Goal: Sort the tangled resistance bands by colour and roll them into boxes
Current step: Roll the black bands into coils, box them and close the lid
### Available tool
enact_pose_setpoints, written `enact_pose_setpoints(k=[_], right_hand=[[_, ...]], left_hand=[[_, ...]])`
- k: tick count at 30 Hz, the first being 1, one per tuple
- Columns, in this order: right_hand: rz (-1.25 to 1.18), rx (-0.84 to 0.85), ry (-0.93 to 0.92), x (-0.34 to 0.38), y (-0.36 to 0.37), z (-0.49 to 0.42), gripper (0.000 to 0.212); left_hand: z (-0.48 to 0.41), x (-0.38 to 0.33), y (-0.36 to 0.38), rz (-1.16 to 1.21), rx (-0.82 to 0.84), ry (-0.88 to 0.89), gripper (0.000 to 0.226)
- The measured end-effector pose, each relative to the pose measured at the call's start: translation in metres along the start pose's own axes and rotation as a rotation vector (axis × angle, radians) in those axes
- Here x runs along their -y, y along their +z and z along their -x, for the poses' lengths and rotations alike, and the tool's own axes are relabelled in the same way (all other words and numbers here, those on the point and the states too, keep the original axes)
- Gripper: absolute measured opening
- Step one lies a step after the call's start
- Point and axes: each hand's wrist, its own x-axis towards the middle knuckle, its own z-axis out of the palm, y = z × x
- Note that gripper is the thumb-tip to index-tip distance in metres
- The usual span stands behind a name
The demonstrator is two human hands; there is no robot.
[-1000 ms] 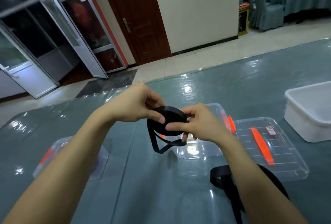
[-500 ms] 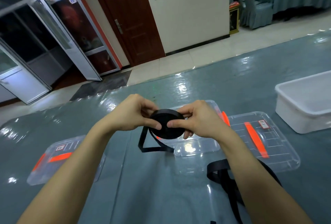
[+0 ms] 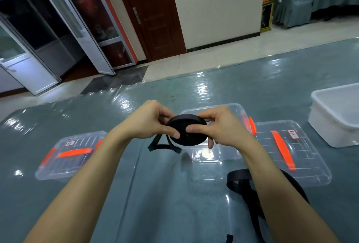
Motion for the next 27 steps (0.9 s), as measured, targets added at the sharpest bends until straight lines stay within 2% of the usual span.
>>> enact_pose_setpoints(k=[1,2,4,5,7,10,12,15,17,19,23,27], right_hand=[[0.074,-0.010,-0.006,-0.001,0.002,0.000,0.042],[0.227,-0.035,-0.027,-0.002,0.006,0.000,0.072],[0.641,-0.096,-0.131,-0.010,0.022,0.005,0.127],[0.766,-0.120,-0.215,-0.014,0.032,0.008,0.138],[0.854,-0.173,-0.385,-0.024,0.048,0.012,0.132],[0.816,-0.284,-0.507,-0.036,0.059,0.008,0.101],[0.778,-0.330,-0.518,-0.043,0.060,0.008,0.093],[0.716,-0.432,-0.467,-0.051,0.049,0.009,0.092],[0.670,-0.505,-0.441,-0.055,0.036,0.010,0.091],[0.644,-0.558,-0.423,-0.057,0.026,0.010,0.093],[0.629,-0.606,-0.356,-0.064,0.015,0.010,0.094],[0.678,-0.638,-0.288,-0.072,0.002,0.012,0.097]], left_hand=[[0.000,0.000,0.000,-0.022,0.005,-0.003,0.022],[-0.001,0.000,-0.002,-0.042,0.014,-0.013,0.020],[-0.002,0.001,-0.010,-0.070,0.034,-0.039,0.019],[-0.004,0.002,-0.014,-0.081,0.044,-0.048,0.020],[-0.006,0.003,-0.019,-0.096,0.058,-0.052,0.021],[-0.010,0.006,-0.017,-0.104,0.106,-0.033,0.021],[-0.009,0.014,-0.015,-0.004,0.123,-0.045,0.026],[0.005,0.042,-0.003,0.276,0.206,-0.114,0.047],[0.017,0.067,0.022,0.388,0.266,-0.144,0.050],[0.026,0.086,0.051,0.411,0.256,-0.164,0.046],[0.032,0.108,0.086,0.505,0.063,-0.212,0.036],[0.033,0.113,0.094,0.464,-0.317,-0.229,0.035]])
